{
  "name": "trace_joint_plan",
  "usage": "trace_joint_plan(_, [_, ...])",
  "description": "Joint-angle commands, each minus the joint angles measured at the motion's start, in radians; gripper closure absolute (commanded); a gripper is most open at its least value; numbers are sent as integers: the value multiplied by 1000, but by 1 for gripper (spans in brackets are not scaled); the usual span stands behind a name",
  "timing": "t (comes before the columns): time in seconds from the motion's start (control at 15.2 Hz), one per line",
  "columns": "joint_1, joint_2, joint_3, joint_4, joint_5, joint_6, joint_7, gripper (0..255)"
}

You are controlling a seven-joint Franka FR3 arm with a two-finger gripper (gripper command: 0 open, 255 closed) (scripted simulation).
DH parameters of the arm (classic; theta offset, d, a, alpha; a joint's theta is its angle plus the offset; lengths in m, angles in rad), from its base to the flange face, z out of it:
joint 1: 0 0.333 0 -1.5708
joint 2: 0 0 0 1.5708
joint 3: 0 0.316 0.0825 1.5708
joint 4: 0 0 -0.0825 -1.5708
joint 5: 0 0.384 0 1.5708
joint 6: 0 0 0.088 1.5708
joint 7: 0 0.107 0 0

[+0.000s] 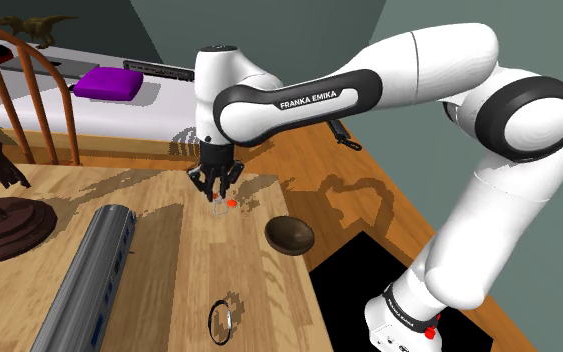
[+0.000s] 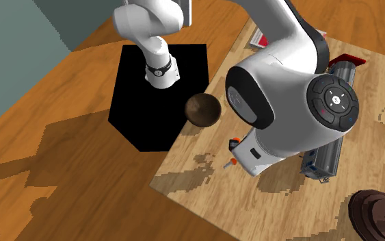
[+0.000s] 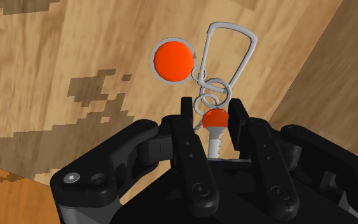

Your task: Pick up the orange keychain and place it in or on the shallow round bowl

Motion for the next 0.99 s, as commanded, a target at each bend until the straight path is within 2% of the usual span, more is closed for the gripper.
trace_joint_plan(0.0, [-2, -11, 1, 15, 6, -25, -5, 255])
trace_joint_plan(0.46, [-4, -36, 3, 74, 18, -107, -12, 255])
trace_joint_plan(0.92, [-26, -348, -18, -249, 158, -67, -113, 255])
